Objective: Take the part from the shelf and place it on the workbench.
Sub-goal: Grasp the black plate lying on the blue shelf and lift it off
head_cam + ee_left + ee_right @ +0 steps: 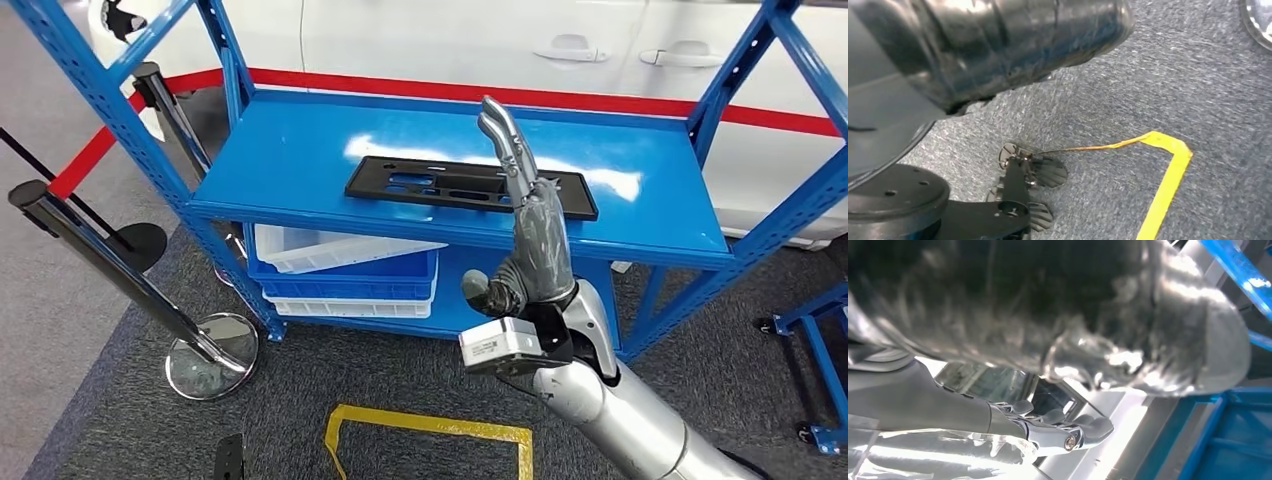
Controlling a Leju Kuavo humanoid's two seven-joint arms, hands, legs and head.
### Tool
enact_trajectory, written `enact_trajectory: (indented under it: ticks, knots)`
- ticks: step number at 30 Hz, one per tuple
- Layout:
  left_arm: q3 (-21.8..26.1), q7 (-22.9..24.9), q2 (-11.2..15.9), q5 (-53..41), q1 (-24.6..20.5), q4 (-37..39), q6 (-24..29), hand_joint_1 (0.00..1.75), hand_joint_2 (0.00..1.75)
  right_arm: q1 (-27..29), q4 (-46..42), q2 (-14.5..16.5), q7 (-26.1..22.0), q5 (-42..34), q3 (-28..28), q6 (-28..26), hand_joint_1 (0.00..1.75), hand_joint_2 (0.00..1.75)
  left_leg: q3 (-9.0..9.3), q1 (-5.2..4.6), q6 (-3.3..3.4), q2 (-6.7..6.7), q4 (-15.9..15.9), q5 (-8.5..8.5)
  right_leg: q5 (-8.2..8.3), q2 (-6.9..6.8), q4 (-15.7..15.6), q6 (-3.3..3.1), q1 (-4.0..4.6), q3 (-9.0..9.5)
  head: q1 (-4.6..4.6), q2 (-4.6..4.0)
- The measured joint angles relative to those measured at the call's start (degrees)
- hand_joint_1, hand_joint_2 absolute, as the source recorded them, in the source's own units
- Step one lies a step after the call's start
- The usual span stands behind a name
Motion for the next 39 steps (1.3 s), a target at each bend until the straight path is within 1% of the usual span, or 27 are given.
enact_trajectory:
  ticks: [2,3,4,5,6,7,8,9,12,14,15,17,18,19,20,22,24,26,29,31,33,34,35,36,37,38,39]
  knots:
    - [-0.13,0.07,0.02,-0.03,-0.18,0.00,-0.02,0.00,0.00,0.00,0.09,0.00,-0.04,-0.06,0.01,0.10,0.00,0.00,0.00,0.01,0.13,0.03,-0.03,0.07,-3.47,-0.04,6.93,0.49,-0.35,-3.05,0.17,0.00]
    - [-0.24,0.15,0.03,-0.04,-0.21,0.00,-0.04,0.00,0.00,0.06,0.16,0.00,-0.05,-0.09,0.02,0.18,0.00,0.00,-0.05,0.02,0.11,0.03,0.07,0.04,-4.21,-0.05,9.47,0.75,-0.57,-4.18,0.17,0.00]
    - [-0.37,0.26,0.03,-0.05,-0.20,0.00,-0.08,0.00,0.00,0.10,0.25,0.00,-0.06,-0.12,0.02,0.27,0.00,0.00,-0.09,0.07,0.04,0.02,0.21,-0.05,-3.88,-0.07,10.13,0.99,-0.79,-4.43,0.17,0.00]
    - [-0.51,0.37,0.01,-0.05,-0.18,0.00,-0.14,0.00,0.00,0.10,0.32,0.00,-0.08,-0.13,0.03,0.33,0.00,0.00,-0.13,0.17,-0.10,0.00,0.44,-0.19,-2.55,-0.10,8.63,1.22,-1.00,-3.62,0.16,0.00]
    - [-0.62,0.47,-0.02,-0.05,-0.17,-0.01,-0.20,0.00,0.00,0.06,0.37,0.00,-0.10,-0.14,0.05,0.38,0.00,0.00,-0.17,0.30,-0.32,-0.04,0.81,-0.41,-0.61,-0.16,5.27,1.44,-1.21,-1.85,0.17,0.00]
    - [-0.69,0.55,-0.03,-0.05,-0.17,-0.01,-0.25,0.00,0.00,0.00,0.41,0.00,-0.14,-0.19,0.10,0.41,0.00,0.00,-0.29,0.36,-0.64,-0.09,1.25,-0.71,0.66,-0.20,1.69,1.56,-1.30,0.04,0.18,0.00]
    - [-0.73,0.61,-0.04,-0.05,-0.22,-0.01,-0.27,0.00,0.00,-0.07,0.45,0.03,-0.18,-0.24,0.16,0.43,0.00,0.00,-0.49,0.36,-1.03,-0.15,1.82,-1.02,1.53,-0.17,-1.23,1.41,-1.32,1.54,0.18,0.00]
    - [-0.77,0.64,-0.03,-0.05,-0.28,-0.01,-0.29,0.00,0.00,-0.13,0.50,0.07,-0.22,-0.29,0.21,0.47,0.00,0.00,-0.71,0.31,-1.42,-0.20,2.24,-1.21,1.79,-0.12,-2.93,1.13,-1.24,2.40,0.17,0.00]
    - [-0.93,0.69,0.00,-0.05,-0.37,0.00,-0.28,0.00,0.00,-0.21,0.66,0.17,-0.32,-0.34,0.31,0.61,0.00,0.00,-1.12,0.31,-2.27,-0.24,2.56,-1.29,1.77,0.06,-3.32,-0.09,-0.97,2.42,0.15,0.00]
    - [-0.97,0.69,0.01,-0.05,-0.39,0.00,-0.25,0.00,0.00,-0.30,0.73,0.28,-0.39,-0.34,0.34,0.73,0.00,0.00,-1.90,0.45,-2.79,-0.16,4.25,-2.46,1.95,0.00,-3.50,-0.72,-1.12,2.50,-0.02,0.00]
    - [-0.97,0.68,0.01,-0.04,-0.41,0.00,-0.24,0.00,0.00,-0.33,0.74,0.34,-0.43,-0.34,0.36,0.81,0.00,0.00,-3.05,0.51,-3.06,-0.11,6.70,-3.86,1.98,-0.07,-3.57,-0.97,-1.19,2.55,-0.13,0.00]
    - [-0.98,0.68,-0.04,-0.01,-0.39,0.00,-0.23,0.00,0.00,-0.34,0.83,0.41,-0.49,-0.34,0.47,0.95,0.00,0.00,-6.52,0.59,-3.43,-0.05,14.04,-7.13,1.92,-0.17,-3.57,-1.26,-1.06,2.55,-0.31,0.00]
    - [-0.99,0.68,-0.07,0.01,-0.35,0.00,-0.23,0.00,0.00,-0.32,0.91,0.42,-0.49,-0.34,0.57,1.01,0.00,0.00,-8.12,0.61,-3.49,-0.05,17.16,-8.03,1.88,-0.19,-3.55,-1.33,-0.96,2.56,-0.29,0.00]
    - [-0.99,0.68,-0.08,0.01,-0.31,0.00,-0.23,0.00,0.00,-0.29,1.01,0.42,-0.49,-0.34,0.66,1.05,0.00,0.00,-8.98,0.60,-3.43,-0.05,18.59,-7.96,1.84,-0.17,-3.53,-1.37,-0.87,2.58,-0.30,0.00]
    - [-0.99,0.68,-0.08,0.01,-0.29,0.00,-0.23,0.00,0.00,-0.28,1.09,0.42,-0.49,-0.34,0.73,1.07,0.00,0.00,-8.83,0.58,-3.26,-0.05,17.88,-6.83,1.78,-0.14,-3.52,-1.40,-0.79,2.63,-0.30,0.00]
    - [-0.99,0.68,-0.05,0.01,-0.32,0.00,-0.23,0.00,0.00,-0.29,1.16,0.42,-0.49,-0.34,0.76,1.07,0.00,0.00,-5.76,0.44,-2.54,-0.05,10.90,-2.94,1.61,-0.07,-3.51,-1.35,-0.68,2.84,-0.30,0.00]
    - [-1.00,0.68,-0.02,0.01,-0.44,0.00,-0.30,0.00,0.00,-0.34,1.20,0.42,-0.51,-0.34,0.76,1.07,0.00,0.00,-2.62,0.06,-1.84,-0.07,4.36,-0.91,1.42,-0.04,-3.57,-0.98,-0.54,2.91,-0.28,0.00]
    - [-1.01,0.69,-0.01,0.03,-0.43,0.00,-0.37,0.00,0.00,-0.37,1.29,0.43,-0.54,-0.34,0.77,1.09,0.00,0.00,-1.80,-0.29,-1.48,-0.12,2.77,-1.10,1.36,-0.03,-3.80,-0.40,-0.53,2.94,-0.26,0.00]
    - [-1.01,0.72,-0.05,0.04,-0.27,-0.02,-0.47,0.00,0.00,-0.41,1.38,0.42,-0.56,-0.35,0.78,1.13,0.00,0.00,-0.98,0.11,-0.80,-0.12,1.79,-0.94,0.60,-0.14,-3.11,0.51,-0.51,2.93,-0.16,0.00]
    - [-1.03,0.74,-0.06,0.03,-0.37,-0.02,-0.58,0.00,0.00,-0.46,1.46,0.42,-0.56,-0.38,0.78,1.13,0.00,0.00,-0.37,0.27,-0.30,-0.07,1.29,-1.01,-1.88,-0.24,1.83,0.84,-0.52,0.48,-0.08,0.00]
    - [-1.06,0.75,-0.03,0.03,-0.45,-0.02,-0.67,0.00,0.00,-0.36,1.62,0.41,-0.56,-0.44,0.78,1.14,0.00,0.00,-0.17,0.19,0.12,-0.04,1.33,-1.38,-4.46,-0.25,8.95,1.02,-0.53,-3.61,-0.07,0.00]
    - [-1.07,0.76,-0.03,0.03,-0.40,-0.02,-0.71,0.00,0.00,-0.27,1.74,0.40,-0.56,-0.49,0.78,1.15,0.00,0.00,-0.04,0.15,0.20,-0.04,1.40,-1.58,-4.54,-0.25,10.95,1.10,-0.56,-4.98,-0.08,0.00]
    - [-1.07,0.77,-0.03,0.04,-0.32,-0.02,-0.75,0.00,0.00,-0.20,1.84,0.40,-0.56,-0.53,0.78,1.16,0.00,0.00,0.16,0.14,0.20,-0.07,1.51,-1.85,-3.47,-0.26,10.88,1.14,-0.60,-5.34,-0.08,0.00]
    - [-1.08,0.78,-0.05,0.05,-0.24,-0.02,-0.81,0.00,0.00,-0.18,1.91,0.39,-0.56,-0.59,0.78,1.17,0.00,0.00,0.45,0.15,0.14,-0.10,1.69,-2.18,-1.41,-0.28,8.56,1.13,-0.64,-4.53,-0.07,0.00]
    - [-1.08,0.79,-0.07,0.07,-0.18,-0.02,-0.87,0.00,0.00,-0.20,1.95,0.39,-0.56,-0.64,0.78,1.20,0.00,0.00,0.79,0.16,0.02,-0.13,1.91,-2.59,0.92,-0.30,4.79,1.03,-0.67,-2.99,-0.06,0.00]
    - [-1.08,0.79,-0.08,0.09,-0.17,-0.02,-0.95,0.00,0.00,-0.23,1.98,0.40,-0.56,-0.69,0.78,1.24,0.00,0.00,1.04,0.06,-0.20,-0.16,2.18,-3.04,2.51,-0.33,1.15,0.88,-0.61,-1.31,-0.05,0.00]
    - [-1.08,0.80,-0.09,0.12,-0.21,-0.02,-1.01,0.00,0.00,-0.28,2.01,0.41,-0.56,-0.75,0.78,1.28,0.00,0.00,1.16,-0.02,-0.45,-0.18,2.41,-3.41,3.29,-0.34,-1.61,0.64,-0.57,0.07,-0.07,0.00]
